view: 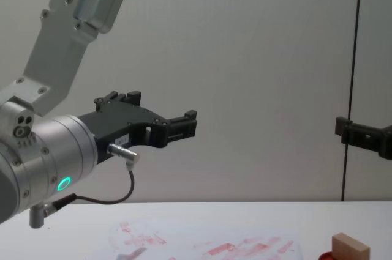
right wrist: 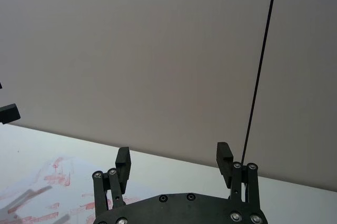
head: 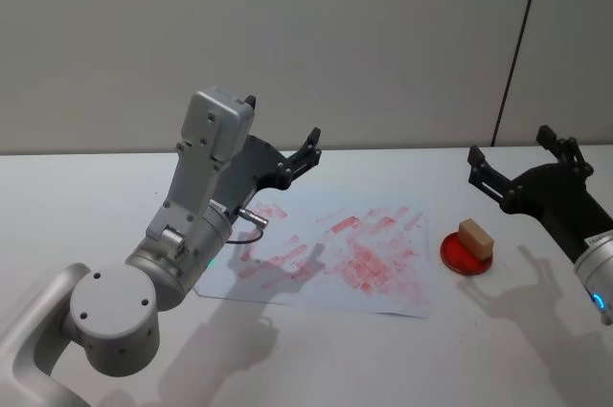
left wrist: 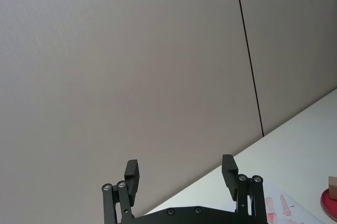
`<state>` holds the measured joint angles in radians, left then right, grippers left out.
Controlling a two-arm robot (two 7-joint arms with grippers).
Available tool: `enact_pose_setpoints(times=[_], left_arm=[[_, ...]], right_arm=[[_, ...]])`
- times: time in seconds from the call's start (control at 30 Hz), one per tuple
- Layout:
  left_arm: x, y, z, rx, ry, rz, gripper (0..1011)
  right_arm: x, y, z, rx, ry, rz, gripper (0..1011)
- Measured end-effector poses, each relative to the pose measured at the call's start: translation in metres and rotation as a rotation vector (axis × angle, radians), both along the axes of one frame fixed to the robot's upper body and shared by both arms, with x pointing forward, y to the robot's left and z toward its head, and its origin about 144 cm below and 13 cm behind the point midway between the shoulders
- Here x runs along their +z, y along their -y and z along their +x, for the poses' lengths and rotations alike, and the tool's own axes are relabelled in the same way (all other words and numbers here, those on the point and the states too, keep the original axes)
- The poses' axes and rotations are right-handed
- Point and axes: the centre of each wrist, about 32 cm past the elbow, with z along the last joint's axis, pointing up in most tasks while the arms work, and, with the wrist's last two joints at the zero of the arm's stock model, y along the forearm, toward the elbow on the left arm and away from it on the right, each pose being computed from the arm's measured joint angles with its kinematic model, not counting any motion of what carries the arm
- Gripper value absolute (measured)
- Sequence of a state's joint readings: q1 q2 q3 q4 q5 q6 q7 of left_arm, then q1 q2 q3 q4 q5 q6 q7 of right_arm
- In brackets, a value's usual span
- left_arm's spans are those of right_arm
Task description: Use the one hand to pick up the stamp and affix it onto the A4 paper.
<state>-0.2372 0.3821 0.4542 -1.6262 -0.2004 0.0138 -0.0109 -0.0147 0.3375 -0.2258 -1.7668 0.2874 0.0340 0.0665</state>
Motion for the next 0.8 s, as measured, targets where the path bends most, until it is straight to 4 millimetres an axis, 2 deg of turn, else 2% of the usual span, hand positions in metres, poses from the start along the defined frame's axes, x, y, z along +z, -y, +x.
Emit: enact_pose_setpoints(times=[0.8], left_arm=[[0.0,0.0,0.0,0.0,0.0,0.0,1001]], right_arm=[[0.0,0.0,0.0,0.0,0.0,0.0,1001]])
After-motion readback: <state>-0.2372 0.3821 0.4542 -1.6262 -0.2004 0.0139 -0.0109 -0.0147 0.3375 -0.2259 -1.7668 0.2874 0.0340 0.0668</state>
